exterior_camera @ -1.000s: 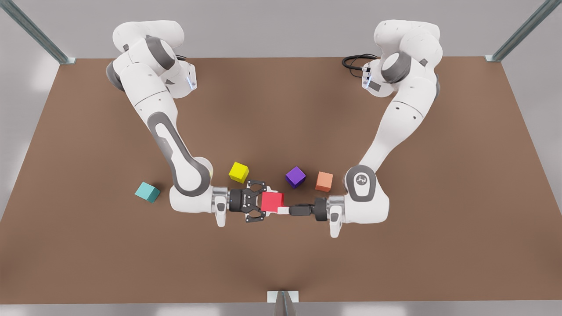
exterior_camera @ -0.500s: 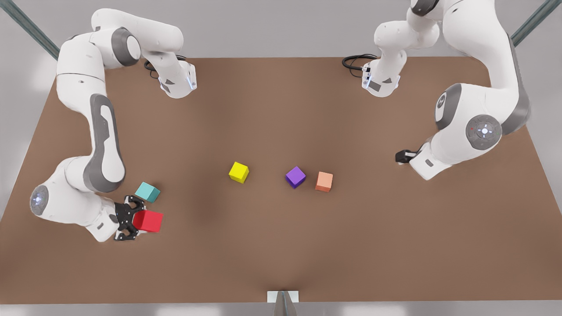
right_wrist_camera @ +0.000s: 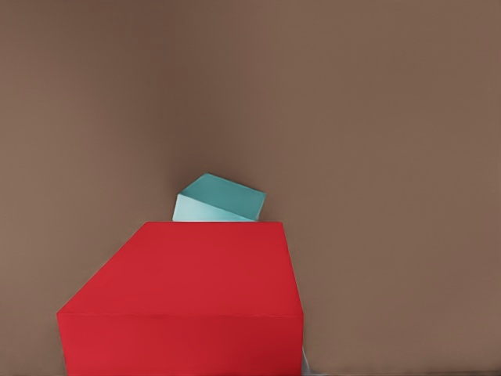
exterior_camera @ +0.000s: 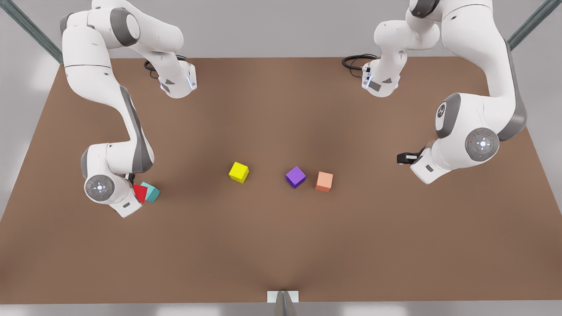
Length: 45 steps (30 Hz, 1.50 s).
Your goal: Pick up red wooden cube and pass to hand red wooden cube and place in blue wooden cube
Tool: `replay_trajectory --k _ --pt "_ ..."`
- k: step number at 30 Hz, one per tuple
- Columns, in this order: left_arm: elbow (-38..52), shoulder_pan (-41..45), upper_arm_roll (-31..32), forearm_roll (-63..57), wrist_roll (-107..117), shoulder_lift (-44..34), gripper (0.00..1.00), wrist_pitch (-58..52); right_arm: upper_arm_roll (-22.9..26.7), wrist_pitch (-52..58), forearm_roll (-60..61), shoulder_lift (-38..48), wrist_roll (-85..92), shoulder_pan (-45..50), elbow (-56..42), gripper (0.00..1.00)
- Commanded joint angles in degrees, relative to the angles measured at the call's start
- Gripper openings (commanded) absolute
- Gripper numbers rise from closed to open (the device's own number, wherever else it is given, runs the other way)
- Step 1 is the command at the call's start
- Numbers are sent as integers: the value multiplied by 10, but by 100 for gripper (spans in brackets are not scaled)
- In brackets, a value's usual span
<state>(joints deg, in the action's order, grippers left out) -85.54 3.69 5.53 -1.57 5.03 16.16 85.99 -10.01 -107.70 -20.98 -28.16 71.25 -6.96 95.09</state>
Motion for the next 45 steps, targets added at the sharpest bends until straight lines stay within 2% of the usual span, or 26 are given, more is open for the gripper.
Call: replay_trajectory --k 1,7,15,34,36,45 --pt "0 0 0 0 -9 2 100 0 0 -59 -3 5 -154 -1 13 60" --pt "0 1 0 -1 -8 2 100 0 1 -124 -3 34 -163 -10 95 60" --pt "0 1 1 -2 -8 6 100 0 3 -149 -6 44 -164 -15 140 60" --pt "0 -1 0 -4 -8 13 100 1 17 -168 -7 21 -164 -23 149 63" --pt "0 0 1 -5 -8 13 100 1 17 -167 -5 22 -163 -24 149 100" --pt "0 0 1 -5 -8 18 100 1 14 -152 -3 28 -161 -22 145 100"
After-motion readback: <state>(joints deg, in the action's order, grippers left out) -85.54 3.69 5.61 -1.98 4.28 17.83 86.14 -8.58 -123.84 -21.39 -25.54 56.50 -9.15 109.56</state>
